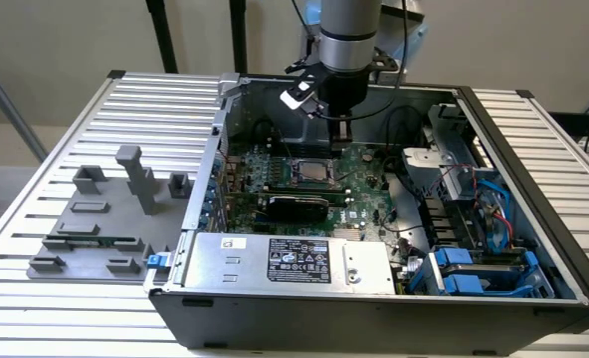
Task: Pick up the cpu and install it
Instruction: 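Close the cpu cover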
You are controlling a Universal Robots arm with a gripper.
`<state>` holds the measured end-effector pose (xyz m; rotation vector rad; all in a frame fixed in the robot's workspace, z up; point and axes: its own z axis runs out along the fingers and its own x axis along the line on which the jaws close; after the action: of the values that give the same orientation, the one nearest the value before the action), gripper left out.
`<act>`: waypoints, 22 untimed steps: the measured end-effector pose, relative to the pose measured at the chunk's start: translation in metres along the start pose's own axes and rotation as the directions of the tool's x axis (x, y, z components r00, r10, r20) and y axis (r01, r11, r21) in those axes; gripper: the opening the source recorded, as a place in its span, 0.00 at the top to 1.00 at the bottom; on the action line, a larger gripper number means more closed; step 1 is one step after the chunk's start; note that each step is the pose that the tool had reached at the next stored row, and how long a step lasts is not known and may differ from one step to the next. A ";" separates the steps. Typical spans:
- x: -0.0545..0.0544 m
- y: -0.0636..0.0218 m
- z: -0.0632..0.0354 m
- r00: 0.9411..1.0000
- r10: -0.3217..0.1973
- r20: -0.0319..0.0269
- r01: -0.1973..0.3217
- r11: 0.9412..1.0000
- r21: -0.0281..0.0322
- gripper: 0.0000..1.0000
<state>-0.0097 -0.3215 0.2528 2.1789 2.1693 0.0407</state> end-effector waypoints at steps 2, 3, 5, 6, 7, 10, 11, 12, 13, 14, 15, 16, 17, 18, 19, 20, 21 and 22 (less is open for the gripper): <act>-0.002 0.0080 -0.0057 1.000 0.000 -0.001 0.000 1.000 0.003 0.89; -0.002 0.0124 -0.0067 1.000 0.000 -0.001 0.000 1.000 0.005 0.89; -0.004 0.0214 -0.0068 1.000 0.000 -0.001 0.000 1.000 0.008 0.89; -0.004 0.0259 -0.0065 1.000 0.000 -0.001 0.000 1.000 0.009 0.89; -0.005 0.0308 -0.0061 1.000 0.000 -0.001 0.000 1.000 0.010 0.89; -0.006 0.0442 -0.0052 1.000 0.000 -0.002 0.000 1.000 0.013 0.89; -0.006 0.0486 -0.0049 1.000 0.000 -0.002 0.000 1.000 0.013 0.89; -0.006 0.0531 -0.0046 1.000 0.000 -0.002 0.000 1.000 0.014 0.89; -0.006 0.0577 -0.0043 1.000 0.000 -0.002 0.000 1.000 0.014 0.89; -0.007 0.0622 -0.0040 1.000 0.000 -0.003 0.000 1.000 0.015 0.89; -0.007 0.0670 -0.0037 1.000 0.000 -0.003 0.000 1.000 0.016 0.89; -0.007 0.0712 -0.0034 1.000 0.000 -0.003 0.000 1.000 0.017 0.89; -0.007 0.0728 -0.0022 1.000 0.000 -0.003 0.000 1.000 0.017 0.89; -0.007 0.0727 -0.0004 1.000 0.000 -0.004 0.000 1.000 0.017 0.89; -0.007 0.0726 0.0013 1.000 0.000 -0.004 0.000 1.000 0.017 0.89; -0.007 0.0721 0.0031 1.000 0.000 -0.003 0.000 1.000 0.017 0.89; -0.007 0.0712 0.0049 1.000 0.000 -0.003 0.000 1.000 0.017 0.89; -0.007 0.0701 0.0067 1.000 0.000 -0.003 0.000 1.000 0.017 0.89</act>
<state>0.0607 -0.3287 0.2510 2.1892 2.1796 0.0262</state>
